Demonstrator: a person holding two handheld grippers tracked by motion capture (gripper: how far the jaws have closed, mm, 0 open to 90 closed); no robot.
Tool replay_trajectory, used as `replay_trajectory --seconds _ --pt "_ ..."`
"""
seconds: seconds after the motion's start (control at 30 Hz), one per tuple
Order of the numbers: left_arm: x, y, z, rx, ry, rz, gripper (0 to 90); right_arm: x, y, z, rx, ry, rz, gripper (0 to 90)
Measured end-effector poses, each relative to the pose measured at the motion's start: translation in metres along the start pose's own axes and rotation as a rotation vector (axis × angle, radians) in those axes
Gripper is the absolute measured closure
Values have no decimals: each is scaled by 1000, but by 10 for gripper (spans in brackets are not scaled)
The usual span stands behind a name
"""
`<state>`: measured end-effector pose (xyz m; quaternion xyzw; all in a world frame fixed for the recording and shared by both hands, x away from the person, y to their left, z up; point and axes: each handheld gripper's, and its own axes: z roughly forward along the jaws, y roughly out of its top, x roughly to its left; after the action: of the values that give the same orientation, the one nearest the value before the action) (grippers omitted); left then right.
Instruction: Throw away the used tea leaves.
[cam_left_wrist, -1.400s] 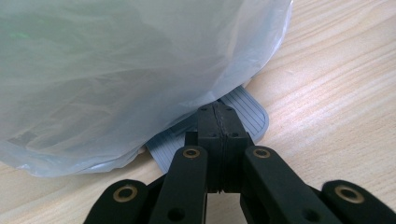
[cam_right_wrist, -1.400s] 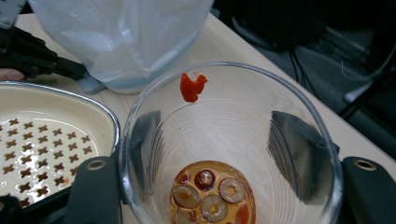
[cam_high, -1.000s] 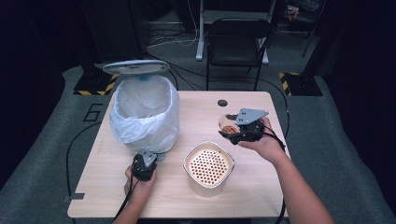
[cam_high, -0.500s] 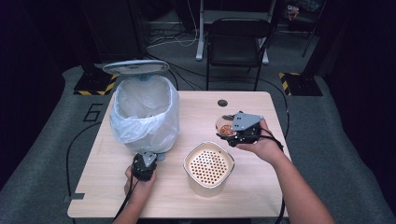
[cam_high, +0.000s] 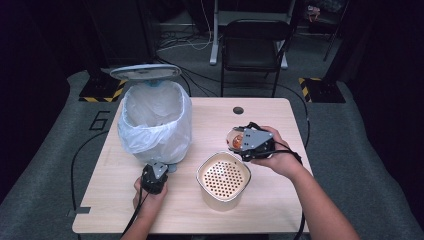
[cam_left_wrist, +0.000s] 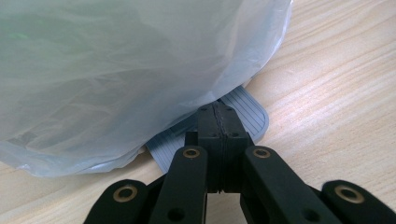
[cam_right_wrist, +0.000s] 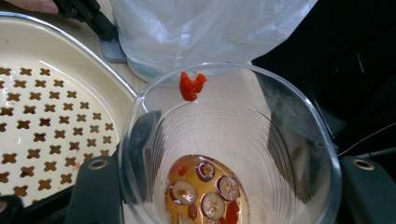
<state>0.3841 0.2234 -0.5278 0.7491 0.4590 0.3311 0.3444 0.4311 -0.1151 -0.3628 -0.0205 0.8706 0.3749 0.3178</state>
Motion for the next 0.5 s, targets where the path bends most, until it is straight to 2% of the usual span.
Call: replay_trajectory --seconds 0.1,0.13,0.2,0.33,0.5 --pt "1 0 -1 13 -6 3 897 3 4 0 0 -1 -31 359" --pt "0 0 -1 11 -6 3 898 4 5 0 3 8 -23 360" --pt "0 0 -1 7 -1 1 898 5 7 0 -8 0 -61 360" --pt "0 0 -1 12 -6 3 897 7 11 0 -10 12 -84 360" --pt "0 0 -1 12 -6 3 898 9 12 0 -2 3 -106 361"
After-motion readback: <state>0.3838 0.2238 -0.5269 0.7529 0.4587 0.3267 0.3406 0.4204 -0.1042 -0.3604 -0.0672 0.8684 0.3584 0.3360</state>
